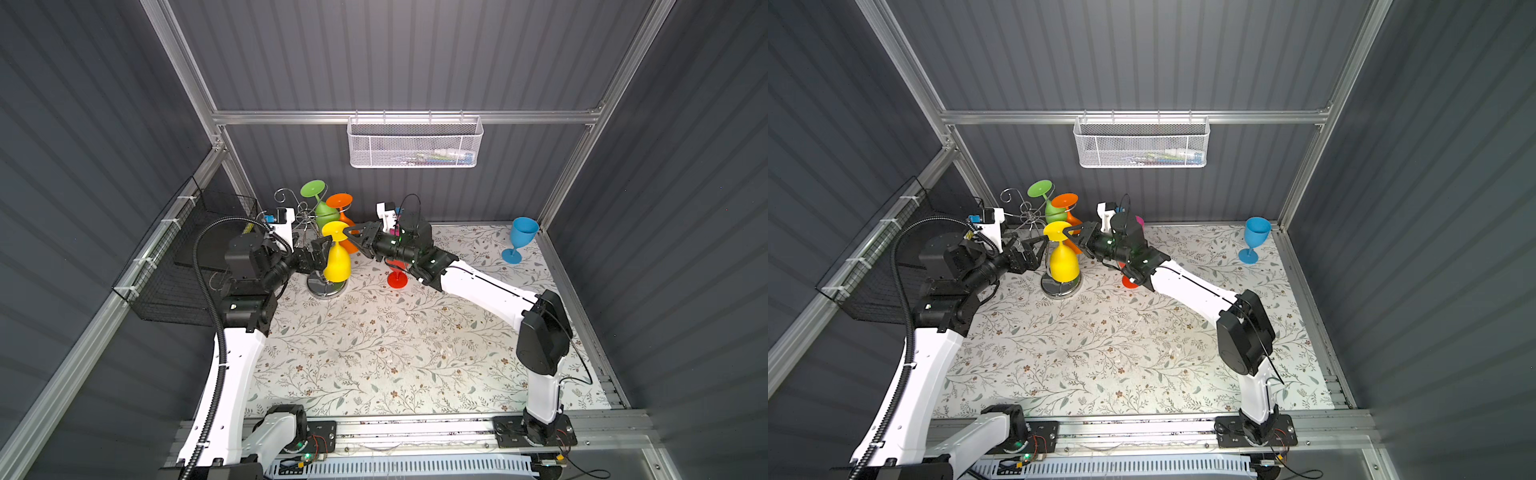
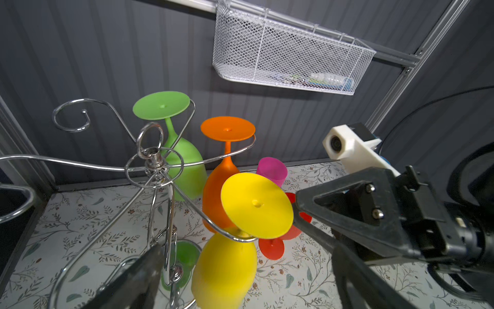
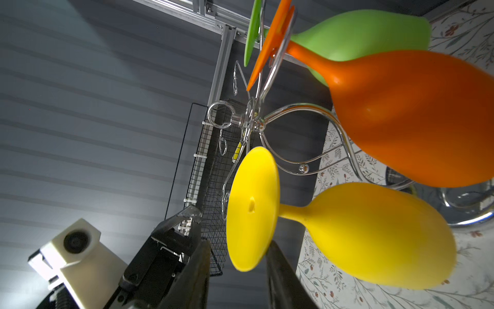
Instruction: Take the wine glass off the wine glass rack
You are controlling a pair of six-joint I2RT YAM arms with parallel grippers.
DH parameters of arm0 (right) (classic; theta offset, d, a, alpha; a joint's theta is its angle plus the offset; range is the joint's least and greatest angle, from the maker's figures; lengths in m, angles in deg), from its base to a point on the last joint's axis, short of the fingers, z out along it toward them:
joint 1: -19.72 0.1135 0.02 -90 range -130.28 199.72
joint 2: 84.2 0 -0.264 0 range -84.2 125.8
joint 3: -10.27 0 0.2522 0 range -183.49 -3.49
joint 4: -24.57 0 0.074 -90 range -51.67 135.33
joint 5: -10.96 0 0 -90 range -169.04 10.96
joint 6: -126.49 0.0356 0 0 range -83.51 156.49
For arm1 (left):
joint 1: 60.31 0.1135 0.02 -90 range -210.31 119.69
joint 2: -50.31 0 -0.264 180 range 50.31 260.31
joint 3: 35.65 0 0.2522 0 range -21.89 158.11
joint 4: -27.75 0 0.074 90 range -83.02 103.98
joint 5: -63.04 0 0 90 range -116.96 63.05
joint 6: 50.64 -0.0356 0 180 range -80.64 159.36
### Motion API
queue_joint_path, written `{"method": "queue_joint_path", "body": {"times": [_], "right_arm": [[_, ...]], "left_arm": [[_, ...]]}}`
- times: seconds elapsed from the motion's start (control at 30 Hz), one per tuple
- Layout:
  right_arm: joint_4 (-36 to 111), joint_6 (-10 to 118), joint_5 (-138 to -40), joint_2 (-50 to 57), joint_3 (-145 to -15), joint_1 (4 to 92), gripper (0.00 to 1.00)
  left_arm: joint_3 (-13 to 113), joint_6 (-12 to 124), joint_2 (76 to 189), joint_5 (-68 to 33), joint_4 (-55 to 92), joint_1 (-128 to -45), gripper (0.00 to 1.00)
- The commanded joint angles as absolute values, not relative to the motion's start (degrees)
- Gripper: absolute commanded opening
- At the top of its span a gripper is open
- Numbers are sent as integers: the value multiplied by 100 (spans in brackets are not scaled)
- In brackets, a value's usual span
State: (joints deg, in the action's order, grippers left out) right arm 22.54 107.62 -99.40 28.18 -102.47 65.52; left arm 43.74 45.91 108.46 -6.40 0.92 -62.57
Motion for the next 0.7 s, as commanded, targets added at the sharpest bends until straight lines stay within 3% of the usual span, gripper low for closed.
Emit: {"method": "queue_joint_path", "body": {"times": [0.0, 0.67], "right_arm": [[2339, 10828, -9939, 2979, -10443, 6577, 35], [2085, 11069, -9496, 2932, -10404, 6577, 0]], "left_arm": [[4146, 4472, 10587, -445, 710, -6246, 99], [3423, 4283, 10012, -443, 1261, -6110, 99]]}}
